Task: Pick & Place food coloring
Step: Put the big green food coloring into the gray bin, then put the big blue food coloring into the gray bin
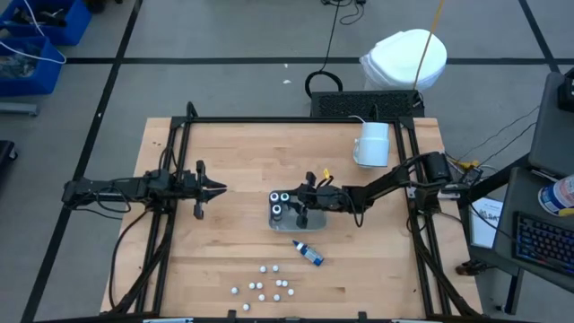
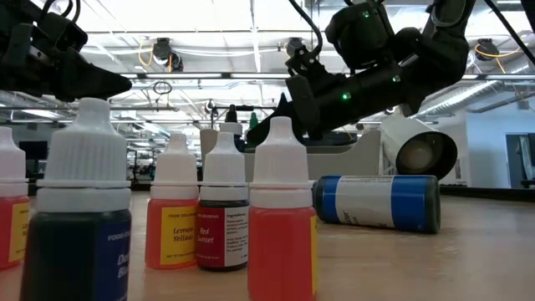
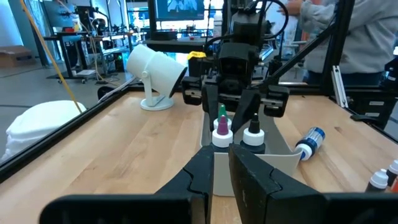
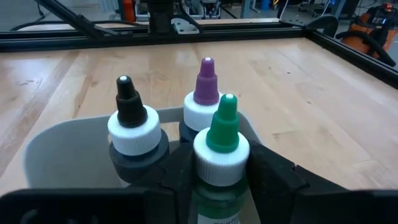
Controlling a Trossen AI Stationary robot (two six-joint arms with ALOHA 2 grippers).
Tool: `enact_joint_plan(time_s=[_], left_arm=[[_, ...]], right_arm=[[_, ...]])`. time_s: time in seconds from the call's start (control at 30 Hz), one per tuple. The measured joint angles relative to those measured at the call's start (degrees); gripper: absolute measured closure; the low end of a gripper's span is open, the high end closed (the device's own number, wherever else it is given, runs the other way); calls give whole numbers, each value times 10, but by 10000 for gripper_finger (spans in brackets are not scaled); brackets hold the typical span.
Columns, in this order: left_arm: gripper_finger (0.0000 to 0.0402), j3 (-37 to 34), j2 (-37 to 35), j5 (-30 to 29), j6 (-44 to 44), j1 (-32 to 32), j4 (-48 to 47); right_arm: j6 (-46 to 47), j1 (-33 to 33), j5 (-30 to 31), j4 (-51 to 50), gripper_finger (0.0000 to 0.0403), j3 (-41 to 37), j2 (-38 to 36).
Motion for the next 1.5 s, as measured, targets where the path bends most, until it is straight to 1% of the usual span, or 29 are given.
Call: enact_joint_plan(time_s=[0.13, 0.3, 0.5, 0.6, 0.67, 0.77, 0.87, 0.93, 0.97, 1.03, 1.1, 1.13, 1.2, 1.33, 1.37, 1.5], left_arm=[[344, 0, 0, 0, 0, 0, 0], [344, 0, 0, 0, 0, 0, 0], [344, 0, 0, 1, 0, 0, 0], [344, 0, 0, 1, 0, 0, 0], [344, 0, 0, 1, 0, 0, 0], [344, 0, 0, 1, 0, 0, -1], [344, 0, 0, 1, 0, 0, -3], [344, 1, 0, 1, 0, 0, -3], [344, 1, 0, 1, 0, 0, -3], [344, 1, 0, 1, 0, 0, -3], [344, 1, 0, 1, 0, 0, -3], [344, 1, 0, 1, 0, 0, -3], [344, 1, 0, 1, -2, 0, -3], [344, 1, 0, 1, -5, 0, -3], [344, 1, 0, 1, -6, 0, -4], [344, 1, 0, 1, -14, 0, -5]], right_arm=[[0, 0, -3, 10, 238, -1, 2], [0, 0, -2, 35, 213, -1, 2], [-5, 0, -2, 31, 203, -2, -13], [-21, 2, -2, 11, 203, -2, -41], [-39, 6, -1, -16, 203, -2, -73], [-62, 21, 20, -81, 203, -2, -134], [-92, 59, 33, -162, 202, 9, -200], [-102, 100, 39, -231, 202, 40, -229], [-102, 124, 56, -273, 202, 63, -236], [-90, 176, 111, -377, 202, 122, -237], [-56, 223, 170, -500, 202, 190, -223], [-31, 243, 189, -559, 202, 226, -210], [31, 277, 207, -670, 202, 289, -184], [141, 321, 206, -813, 202, 399, -114], [157, 328, 197, -834, 202, 422, -94], [217, 343, 131, -893, 203, 500, -9]])
